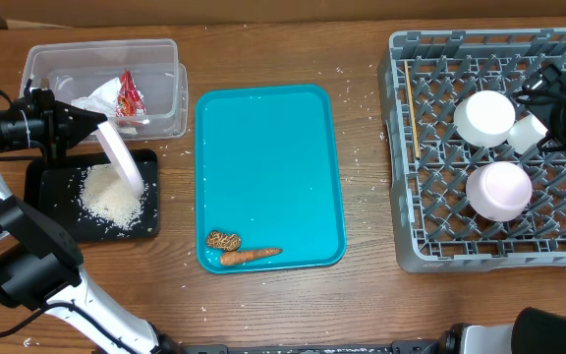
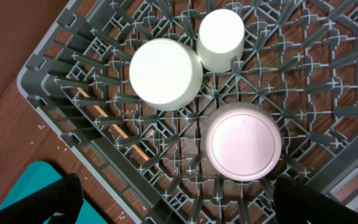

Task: Sort waste into correct bins and load items into the dishwasher
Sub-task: 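Tilt the plate over the black tray to dump the rice, then carry the emptied plate back and set it on the teal tray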

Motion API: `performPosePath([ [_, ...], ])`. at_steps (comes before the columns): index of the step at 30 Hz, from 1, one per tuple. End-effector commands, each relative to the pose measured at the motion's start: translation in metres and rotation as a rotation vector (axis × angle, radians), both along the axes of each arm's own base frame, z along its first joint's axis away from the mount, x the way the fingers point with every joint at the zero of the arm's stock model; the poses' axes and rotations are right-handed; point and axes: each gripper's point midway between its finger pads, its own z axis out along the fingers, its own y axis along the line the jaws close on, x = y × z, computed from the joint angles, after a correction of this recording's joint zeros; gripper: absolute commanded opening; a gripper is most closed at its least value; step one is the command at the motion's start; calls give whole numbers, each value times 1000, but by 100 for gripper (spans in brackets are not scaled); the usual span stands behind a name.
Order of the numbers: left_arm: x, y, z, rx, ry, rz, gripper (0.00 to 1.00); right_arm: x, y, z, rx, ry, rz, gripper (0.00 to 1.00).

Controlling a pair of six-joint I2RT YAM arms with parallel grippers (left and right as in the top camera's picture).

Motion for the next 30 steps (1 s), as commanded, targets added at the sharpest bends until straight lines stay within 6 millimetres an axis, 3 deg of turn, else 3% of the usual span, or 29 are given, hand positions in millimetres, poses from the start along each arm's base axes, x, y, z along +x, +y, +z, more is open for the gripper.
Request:
performPosePath([
  [1,-4,-13,16,34,-55,-31,4,2,-1,6,-2,-21,-5,100],
  [4,-7,-20,13,48,-32,-56,4,2,-1,6,-2,-21,-5,100],
  [9,-5,-53,21,54,-62,-139,4,2,-1,6,-2,-21,-5,100],
  [13,-9,-97,33,77,-88,-249,4,2,-1,6,-2,-21,-5,100],
  [14,-11,-126,36,80,-102,-319,4,2,-1,6,-2,-21,-5,100],
  [16,-11,-153,31,118,-97,-389,4,2,-1,6,-2,-21,-5,100],
  [22,-11,-201,-22,547,96,-446,4,2,-1,6,-2,-21,-5,100],
  [26,6,-242,-32,809,-15,-449,4,2,-1,6,-2,-21,-5,100],
  [30,23,-275,-30,1075,-176,-420,4,2,-1,6,-2,-21,-5,100],
])
